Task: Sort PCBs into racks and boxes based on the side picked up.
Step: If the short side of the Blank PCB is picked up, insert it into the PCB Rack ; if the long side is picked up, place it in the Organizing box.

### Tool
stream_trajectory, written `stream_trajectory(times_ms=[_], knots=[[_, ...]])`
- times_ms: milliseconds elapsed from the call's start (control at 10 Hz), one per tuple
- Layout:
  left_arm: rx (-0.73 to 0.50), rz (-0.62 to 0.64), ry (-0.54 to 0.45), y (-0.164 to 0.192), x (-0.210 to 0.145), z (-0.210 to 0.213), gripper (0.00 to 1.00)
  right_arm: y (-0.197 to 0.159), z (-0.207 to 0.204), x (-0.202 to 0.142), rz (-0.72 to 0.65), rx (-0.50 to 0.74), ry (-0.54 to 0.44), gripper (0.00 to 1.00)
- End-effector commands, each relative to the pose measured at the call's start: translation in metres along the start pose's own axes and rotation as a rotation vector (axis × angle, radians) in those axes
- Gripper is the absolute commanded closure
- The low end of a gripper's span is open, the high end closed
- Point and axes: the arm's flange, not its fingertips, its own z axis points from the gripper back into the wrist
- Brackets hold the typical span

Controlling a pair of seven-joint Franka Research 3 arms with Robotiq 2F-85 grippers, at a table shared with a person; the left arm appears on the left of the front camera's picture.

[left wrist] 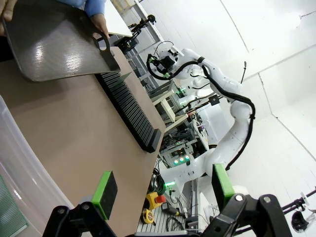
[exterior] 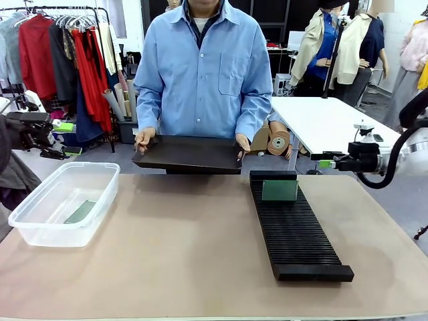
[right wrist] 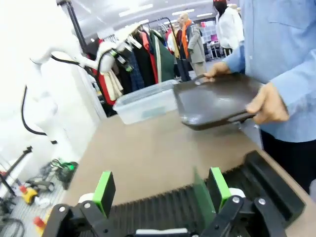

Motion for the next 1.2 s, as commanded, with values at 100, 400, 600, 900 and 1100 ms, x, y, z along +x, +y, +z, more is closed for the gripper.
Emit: stream_trajectory(times_ms=[100, 400, 600, 900, 1100], knots=[[-0.002, -0.003, 0.0, -0.002, 0.0, 0.0, 0.0, 0.053, -0.018, 0.013, -0.272, 0.03, 0.087, 0.0], [-0.002, -0.003, 0.0, -0.002, 0.0, 0.0, 0.0, 0.08, -0.034, 0.03, -0.521, 0.097, 0.139, 0.0], [-0.002, -0.003, 0.0, -0.002, 0.0, 0.0, 0.0, 0.093, -0.037, 0.043, -0.655, 0.048, 0.167, 0.0], [-0.002, -0.003, 0.0, -0.002, 0.0, 0.0, 0.0, 0.106, -0.035, 0.049, -0.837, 0.121, 0.085, 0.0], [-0.002, -0.003, 0.0, -0.002, 0.0, 0.0, 0.0, 0.114, -0.034, 0.052, -0.884, 0.15, 0.009, 0.0]])
